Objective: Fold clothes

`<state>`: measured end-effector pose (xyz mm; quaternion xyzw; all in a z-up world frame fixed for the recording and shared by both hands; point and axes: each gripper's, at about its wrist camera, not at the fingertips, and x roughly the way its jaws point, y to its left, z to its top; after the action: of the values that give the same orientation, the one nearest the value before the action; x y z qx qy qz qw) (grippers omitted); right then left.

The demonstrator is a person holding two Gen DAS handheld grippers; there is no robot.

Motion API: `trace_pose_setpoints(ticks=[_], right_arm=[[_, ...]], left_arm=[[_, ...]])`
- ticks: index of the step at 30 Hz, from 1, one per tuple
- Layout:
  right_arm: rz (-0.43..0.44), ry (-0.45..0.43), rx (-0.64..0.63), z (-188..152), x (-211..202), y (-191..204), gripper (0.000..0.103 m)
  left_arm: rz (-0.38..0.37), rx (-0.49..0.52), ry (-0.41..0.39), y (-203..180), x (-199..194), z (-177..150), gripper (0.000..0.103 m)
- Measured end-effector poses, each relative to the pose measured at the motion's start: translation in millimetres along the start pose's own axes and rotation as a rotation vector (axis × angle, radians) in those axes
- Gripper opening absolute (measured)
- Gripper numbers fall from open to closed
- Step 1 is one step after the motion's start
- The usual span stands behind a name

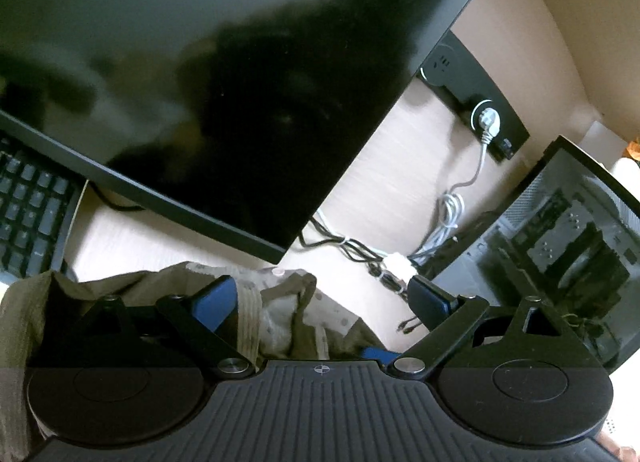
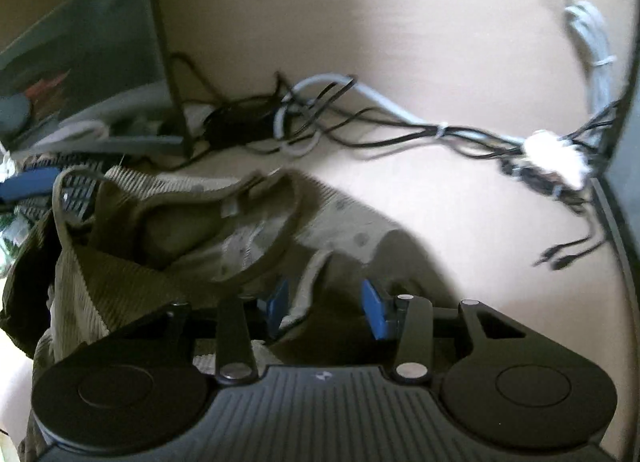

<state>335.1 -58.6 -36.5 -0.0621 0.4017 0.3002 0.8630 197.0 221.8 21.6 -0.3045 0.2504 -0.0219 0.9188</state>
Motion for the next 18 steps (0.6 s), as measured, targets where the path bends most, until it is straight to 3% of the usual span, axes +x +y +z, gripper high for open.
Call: trace_pose_setpoints(ticks=[7, 8, 9, 11, 16, 18], right_arm=[[-0.066, 0.039, -0.103, 0, 35, 27, 0.039], [-0.08, 0.027, -0.129, -1, 36, 32, 0.023], [-0.093, 0.017, -0.145, -1, 35, 34, 0.013], [-0.11, -0.001, -0.14, 3, 29, 32, 0.004], [-0.225, -0.181, -0.072, 40, -13, 6, 0.003], [-0.268, -0.215, -0.079, 53, -20, -2, 0.003]], left_arm=[[0.034, 0.002, 0.017, 1, 2, -1, 0.096], [0.04, 0.0, 0.02, 3, 3, -2, 0.096], [0.045, -0.003, 0.024, 4, 3, -2, 0.096], [0.054, -0.012, 0.028, 7, 2, -3, 0.096], [0.064, -0.021, 0.024, 13, -1, -1, 0.096], [0.068, -0.021, 0.021, 15, -4, -2, 0.096]])
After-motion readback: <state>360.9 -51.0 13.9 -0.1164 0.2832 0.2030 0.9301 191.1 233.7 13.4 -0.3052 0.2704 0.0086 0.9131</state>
